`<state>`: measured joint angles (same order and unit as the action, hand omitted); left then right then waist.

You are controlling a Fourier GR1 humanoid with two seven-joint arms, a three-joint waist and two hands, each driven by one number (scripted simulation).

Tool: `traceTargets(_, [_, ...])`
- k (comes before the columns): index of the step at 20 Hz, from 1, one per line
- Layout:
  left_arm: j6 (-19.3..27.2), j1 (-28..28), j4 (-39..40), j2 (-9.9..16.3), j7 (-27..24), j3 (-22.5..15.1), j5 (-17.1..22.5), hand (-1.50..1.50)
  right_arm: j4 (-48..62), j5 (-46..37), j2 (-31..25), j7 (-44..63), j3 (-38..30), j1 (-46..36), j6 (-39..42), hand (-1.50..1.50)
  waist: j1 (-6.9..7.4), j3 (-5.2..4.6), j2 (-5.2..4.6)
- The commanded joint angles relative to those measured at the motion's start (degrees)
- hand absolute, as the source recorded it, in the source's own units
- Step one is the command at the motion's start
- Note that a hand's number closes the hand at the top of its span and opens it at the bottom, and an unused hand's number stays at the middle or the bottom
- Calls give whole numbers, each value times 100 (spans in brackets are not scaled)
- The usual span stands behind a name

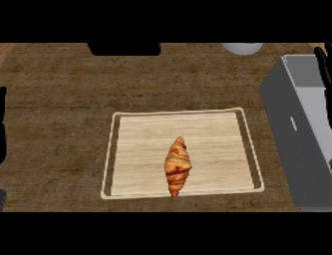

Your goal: Pick the croissant from the tray and place it in the cardboard box

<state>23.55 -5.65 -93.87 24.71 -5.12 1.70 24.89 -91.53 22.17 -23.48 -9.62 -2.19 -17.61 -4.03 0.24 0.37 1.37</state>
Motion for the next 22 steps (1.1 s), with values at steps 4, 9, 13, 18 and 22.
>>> traceTargets(4, [-869, -153, -49, 734, -63, -943, -868, 0, -921, -1776, -686, 1255, 996, -716, -830, -150, -208, -99, -32])
traceTargets(9, [-1511, -209, 89, 1092, 13, -1481, -1164, 0, -941, -3325, -1834, 2419, 1781, -851, -435, -150, -448, -154, -37])
traceTargets(13, [-1628, -389, 57, 1017, 167, -1765, -1298, 0, -1776, -4270, -1969, 3580, 2721, -1194, -63, -150, -269, -91, -27])
traceTargets(18, [-1841, -535, 369, 832, -50, -1919, -1360, 0, -2283, -5001, -1834, 4782, 3858, -1970, 1107, -150, -75, -81, -97])
traceTargets(22, [-1902, -726, 338, 844, 109, -1824, -1290, 0, -2189, -4898, -1244, 6191, 4493, -2632, 2256, -150, 42, -80, -89])
